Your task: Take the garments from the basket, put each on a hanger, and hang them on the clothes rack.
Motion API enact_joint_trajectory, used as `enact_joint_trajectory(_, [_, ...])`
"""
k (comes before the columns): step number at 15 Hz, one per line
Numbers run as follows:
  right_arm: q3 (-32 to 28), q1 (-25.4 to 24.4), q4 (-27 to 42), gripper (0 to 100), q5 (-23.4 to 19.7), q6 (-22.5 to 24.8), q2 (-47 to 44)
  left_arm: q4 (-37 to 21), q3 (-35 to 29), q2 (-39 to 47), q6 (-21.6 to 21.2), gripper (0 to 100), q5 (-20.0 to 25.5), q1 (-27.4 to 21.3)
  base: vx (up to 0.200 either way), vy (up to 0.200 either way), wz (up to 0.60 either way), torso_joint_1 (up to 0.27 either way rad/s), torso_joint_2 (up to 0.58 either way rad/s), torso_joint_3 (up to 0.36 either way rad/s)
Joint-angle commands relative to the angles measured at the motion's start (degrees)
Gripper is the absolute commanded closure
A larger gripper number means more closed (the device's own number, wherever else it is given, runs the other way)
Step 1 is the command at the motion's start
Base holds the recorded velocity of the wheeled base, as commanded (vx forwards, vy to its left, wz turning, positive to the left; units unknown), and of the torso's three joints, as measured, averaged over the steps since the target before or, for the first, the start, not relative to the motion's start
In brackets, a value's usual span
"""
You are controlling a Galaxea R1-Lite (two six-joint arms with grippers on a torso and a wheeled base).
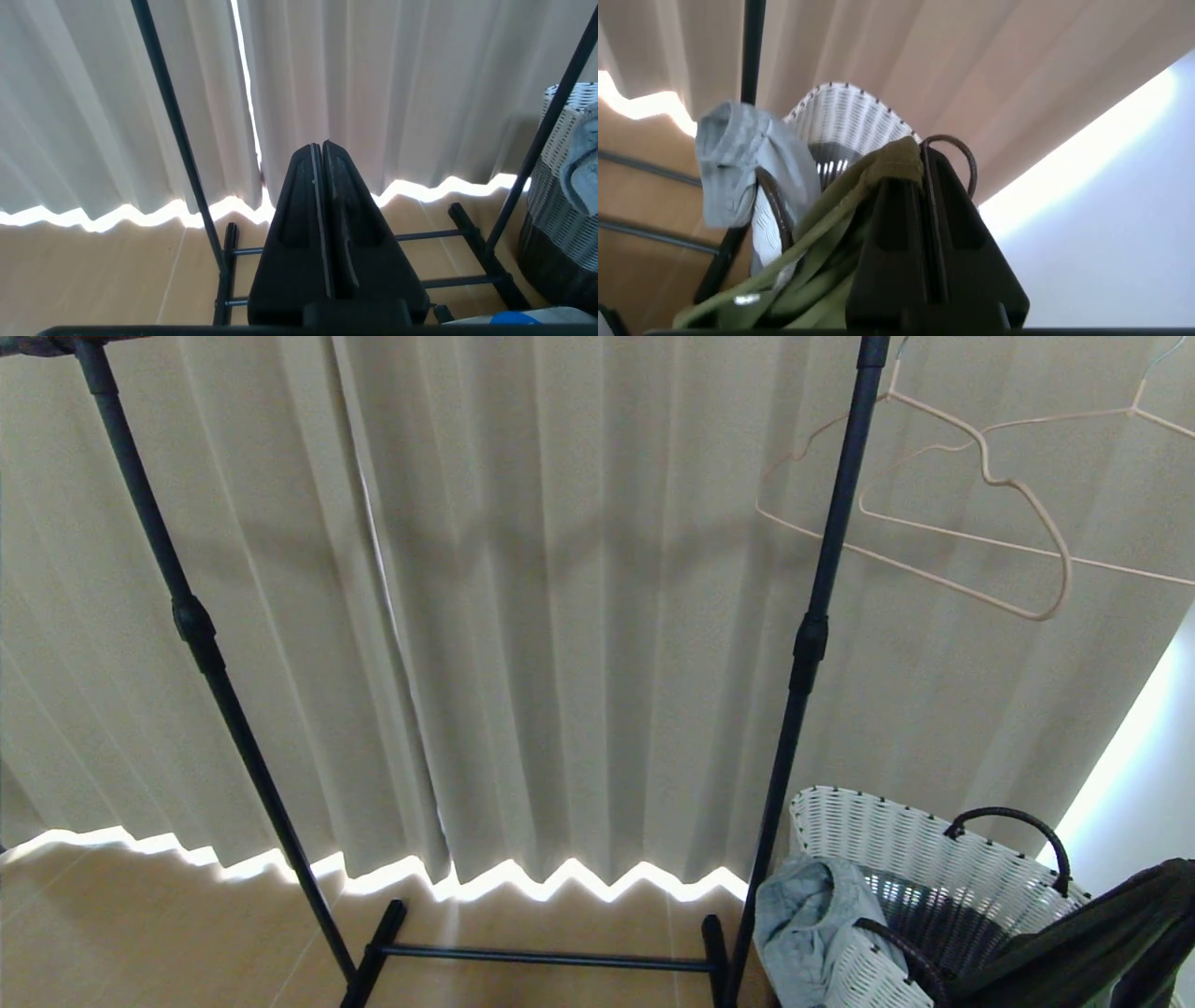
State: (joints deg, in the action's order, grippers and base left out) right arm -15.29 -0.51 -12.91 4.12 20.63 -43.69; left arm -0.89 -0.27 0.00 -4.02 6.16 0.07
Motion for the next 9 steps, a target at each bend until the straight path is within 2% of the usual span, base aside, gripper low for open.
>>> enact_joint_trajectory(1, [-0.01,-0.02,-0.19,100,0.01,-0.15,1.15,0.01,0.0,0.0,-0.02,100,0.0,0.01,-0.2,0.0,0.0,0.002,0.0,0.002])
enact_joint_trajectory(8, [0.17,-0.1,0.34,100,0.1,-0.24,2.21,0.01,0.0,0.0,-0.02,100,0.0,0.01,-0.2,0.0,0.0,0.003,0.0,0.002])
enact_joint_trajectory(9, [0.17,-0.02,0.43,100,0.1,-0.15,2.21,0.01,0.0,0.0,-0.02,100,0.0,0.01,0.0,0.0,0.0,0.0,0.0,0.0])
